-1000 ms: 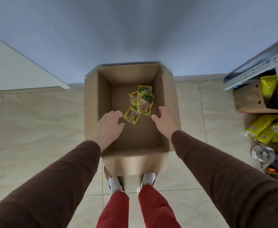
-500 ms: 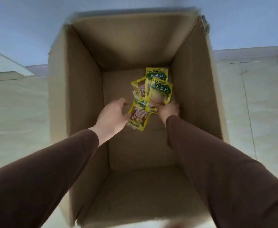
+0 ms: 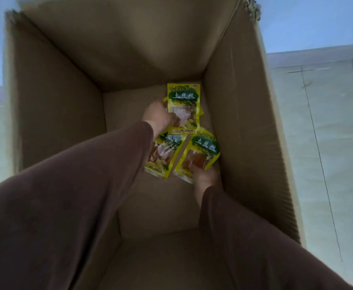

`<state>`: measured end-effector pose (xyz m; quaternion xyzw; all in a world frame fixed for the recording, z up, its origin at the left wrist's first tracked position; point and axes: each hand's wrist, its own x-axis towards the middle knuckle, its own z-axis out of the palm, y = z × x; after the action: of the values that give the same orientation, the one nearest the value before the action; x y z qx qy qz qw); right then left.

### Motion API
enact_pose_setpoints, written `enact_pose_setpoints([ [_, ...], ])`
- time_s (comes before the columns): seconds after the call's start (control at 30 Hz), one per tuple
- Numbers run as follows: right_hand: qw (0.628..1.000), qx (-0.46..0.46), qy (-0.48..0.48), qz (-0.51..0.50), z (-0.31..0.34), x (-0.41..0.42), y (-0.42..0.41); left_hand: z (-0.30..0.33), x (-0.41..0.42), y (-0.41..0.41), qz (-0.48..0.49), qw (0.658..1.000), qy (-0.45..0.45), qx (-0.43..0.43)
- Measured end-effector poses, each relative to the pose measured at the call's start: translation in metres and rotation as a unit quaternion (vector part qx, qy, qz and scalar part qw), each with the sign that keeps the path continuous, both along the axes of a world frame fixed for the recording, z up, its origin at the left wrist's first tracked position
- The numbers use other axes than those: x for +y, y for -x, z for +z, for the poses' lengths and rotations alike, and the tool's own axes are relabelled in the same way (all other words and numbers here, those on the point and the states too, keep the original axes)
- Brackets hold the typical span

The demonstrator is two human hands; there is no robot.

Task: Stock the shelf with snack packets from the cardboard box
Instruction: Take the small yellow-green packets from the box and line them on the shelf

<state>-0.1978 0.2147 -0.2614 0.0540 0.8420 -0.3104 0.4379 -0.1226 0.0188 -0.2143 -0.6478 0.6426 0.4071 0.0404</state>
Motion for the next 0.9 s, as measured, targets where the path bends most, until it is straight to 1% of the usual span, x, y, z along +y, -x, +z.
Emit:
enact_pose_setpoints([
  [0.03,1.0,-0.009,0.004,-0.017,-0.001,0.01,-0.004,-0.005,-0.001,0.011,0.014,1.0,-0.004,-0.004],
  [0.1,0.999,-0.021,0.008,-0.031,-0.007,0.024,-0.007,-0.017,-0.001,0.03,0.032,0.999,0.017,-0.02],
  [0.2,0.999,-0.023,0.007,-0.04,-0.014,0.034,-0.005,-0.029,0.001,0.048,0.004,0.996,0.061,-0.058],
  [0.27,0.999,-0.03,0.009,-0.035,-0.011,0.037,-0.003,-0.035,0.002,0.05,0.027,0.998,0.045,-0.037],
  [0.37,0.997,-0.058,0.025,-0.036,0.006,0.036,-0.002,-0.042,0.003,0.038,0.051,0.998,-0.015,0.016],
  [0.43,0.995,-0.074,0.05,-0.034,0.03,0.038,-0.004,-0.027,0.013,0.025,0.091,0.993,-0.044,0.053],
  [0.57,0.991,-0.089,0.095,-0.035,0.104,0.048,-0.016,0.052,0.05,0.001,0.175,0.97,-0.064,0.153],
  [0.63,0.99,-0.082,0.112,-0.039,0.153,0.052,-0.021,0.097,0.063,-0.012,0.181,0.964,-0.058,0.185],
  [0.73,0.987,-0.053,0.149,-0.034,0.244,0.057,-0.021,0.188,0.074,-0.026,0.147,0.966,-0.063,0.202],
  [0.83,0.979,-0.057,0.189,-0.052,0.352,0.065,-0.002,0.296,0.085,-0.022,0.091,0.968,-0.055,0.228],
  [0.9,0.977,-0.038,0.202,-0.057,0.424,0.075,0.015,0.371,0.093,-0.014,0.043,0.969,-0.052,0.236],
])
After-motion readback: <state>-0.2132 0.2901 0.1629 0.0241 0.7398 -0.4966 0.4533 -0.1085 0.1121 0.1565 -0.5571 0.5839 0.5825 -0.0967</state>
